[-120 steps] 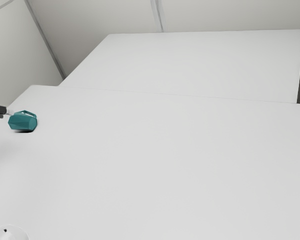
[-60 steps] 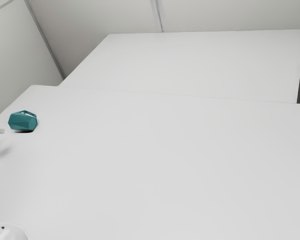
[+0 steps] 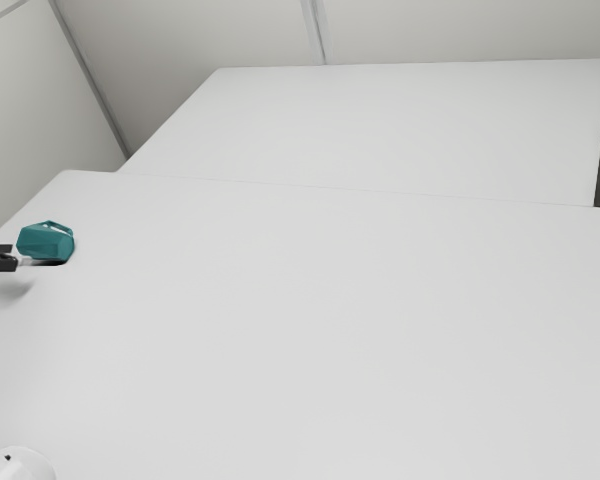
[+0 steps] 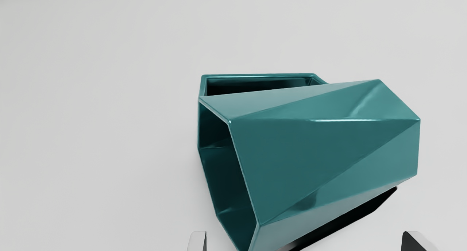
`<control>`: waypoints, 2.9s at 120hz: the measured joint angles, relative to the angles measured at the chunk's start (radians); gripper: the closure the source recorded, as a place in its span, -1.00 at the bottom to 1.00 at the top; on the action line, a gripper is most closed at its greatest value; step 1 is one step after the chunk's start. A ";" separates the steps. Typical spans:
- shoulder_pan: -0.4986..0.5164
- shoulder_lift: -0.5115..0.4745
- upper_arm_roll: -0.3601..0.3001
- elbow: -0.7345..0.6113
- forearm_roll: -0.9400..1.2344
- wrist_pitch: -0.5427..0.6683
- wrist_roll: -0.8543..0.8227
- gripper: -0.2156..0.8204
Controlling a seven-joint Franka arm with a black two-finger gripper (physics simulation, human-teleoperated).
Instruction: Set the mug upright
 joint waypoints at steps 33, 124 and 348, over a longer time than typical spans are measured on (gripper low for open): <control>-0.016 0.019 -0.012 0.013 -0.015 0.027 0.056 -0.53; -0.070 0.013 -0.012 0.004 -0.032 0.045 0.123 0.50; -1.096 -0.831 0.348 -0.686 0.593 -0.221 -1.213 0.93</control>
